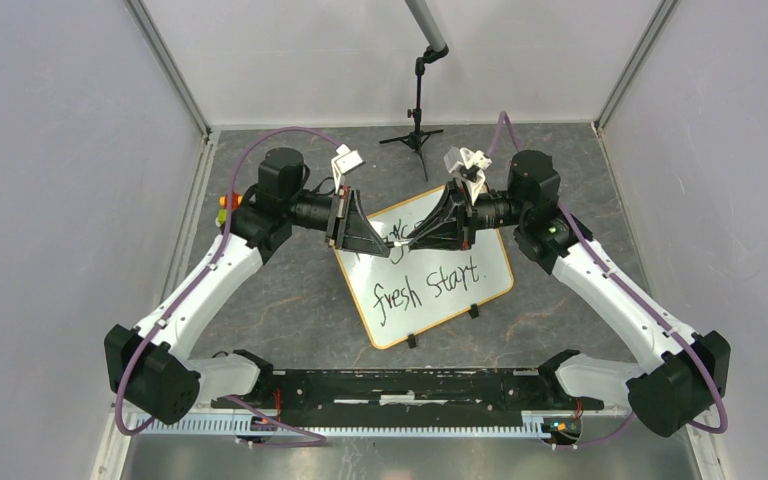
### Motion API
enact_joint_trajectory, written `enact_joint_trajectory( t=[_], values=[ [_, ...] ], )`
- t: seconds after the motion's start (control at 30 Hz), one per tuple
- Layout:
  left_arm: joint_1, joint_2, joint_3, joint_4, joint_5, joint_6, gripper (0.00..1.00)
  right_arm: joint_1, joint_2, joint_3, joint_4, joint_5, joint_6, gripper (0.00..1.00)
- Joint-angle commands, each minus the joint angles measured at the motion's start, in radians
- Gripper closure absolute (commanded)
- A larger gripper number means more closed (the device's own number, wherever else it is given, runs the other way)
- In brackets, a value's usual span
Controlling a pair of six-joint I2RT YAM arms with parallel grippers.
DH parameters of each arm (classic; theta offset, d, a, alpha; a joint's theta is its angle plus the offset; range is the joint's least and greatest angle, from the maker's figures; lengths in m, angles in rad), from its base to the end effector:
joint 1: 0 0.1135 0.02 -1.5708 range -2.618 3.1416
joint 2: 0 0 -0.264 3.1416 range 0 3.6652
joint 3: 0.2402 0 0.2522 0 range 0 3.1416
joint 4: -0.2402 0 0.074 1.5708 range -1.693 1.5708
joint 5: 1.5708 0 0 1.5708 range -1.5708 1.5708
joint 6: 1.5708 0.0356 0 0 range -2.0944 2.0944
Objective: Write a sentence on the whiteboard
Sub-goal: Adjust the pen cap from the whiteboard marker.
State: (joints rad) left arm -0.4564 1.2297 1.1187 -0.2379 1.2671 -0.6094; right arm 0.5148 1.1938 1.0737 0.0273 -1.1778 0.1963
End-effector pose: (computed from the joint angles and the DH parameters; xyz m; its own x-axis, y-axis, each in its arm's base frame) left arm 0.2196 -0.1457 0.3658 -0.7878 0.1961 -0.5839 0.5925 -0.0177 -0.8054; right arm 0.2105 0.1569 0.3811 -0.2720 -0.0681 -0.9599 -0.9544 -0.1083 0.2782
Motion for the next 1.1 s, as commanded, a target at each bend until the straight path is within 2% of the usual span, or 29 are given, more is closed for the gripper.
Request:
enact_joint_trajectory(
  t=[0.0,0.33,0.5,0.53,0.57,0.63,0.73,0.8,0.87,0.97,1.07],
  values=[
    [-0.034,0.012,0.039,0.028,0.024,0.008,0.97,0.031,-0.003,0.022,0.014,0.007,0.003,1.00],
    [-0.070,0.055,0.126,0.028,0.000,0.016,0.98,0.100,0.019,0.014,0.013,0.038,0.003,1.00],
    [-0.074,0.056,0.110,0.038,-0.006,0.016,0.97,0.115,0.033,0.035,-0.012,0.047,-0.021,1.00],
    [-0.066,0.051,0.105,0.037,-0.005,0.021,0.94,0.115,0.033,0.045,-0.025,0.054,-0.039,1.00],
    [-0.056,0.045,0.101,0.022,-0.006,0.036,0.86,0.114,0.033,0.053,-0.077,0.069,-0.071,1.00],
    [-0.016,0.040,0.136,-0.104,-0.028,0.155,0.68,0.104,0.031,0.061,-0.125,0.100,-0.106,1.00],
    [0.053,0.061,0.299,-0.510,-0.146,0.532,0.50,0.062,0.022,0.037,-0.120,0.097,-0.084,1.00],
    [0.061,0.099,0.422,-0.783,-0.248,0.788,0.43,0.026,0.017,0.031,-0.128,0.090,-0.086,1.00],
    [0.061,0.128,0.514,-0.940,-0.336,0.947,0.40,0.009,0.011,0.039,-0.162,0.089,-0.121,1.00],
    [0.055,0.148,0.584,-1.043,-0.417,1.048,0.39,0.008,0.016,0.056,-0.226,0.088,-0.165,1.00],
    [0.004,0.140,0.606,-1.041,-0.521,1.078,0.38,0.008,0.015,0.041,-0.219,0.093,-0.142,1.00]
  ],
)
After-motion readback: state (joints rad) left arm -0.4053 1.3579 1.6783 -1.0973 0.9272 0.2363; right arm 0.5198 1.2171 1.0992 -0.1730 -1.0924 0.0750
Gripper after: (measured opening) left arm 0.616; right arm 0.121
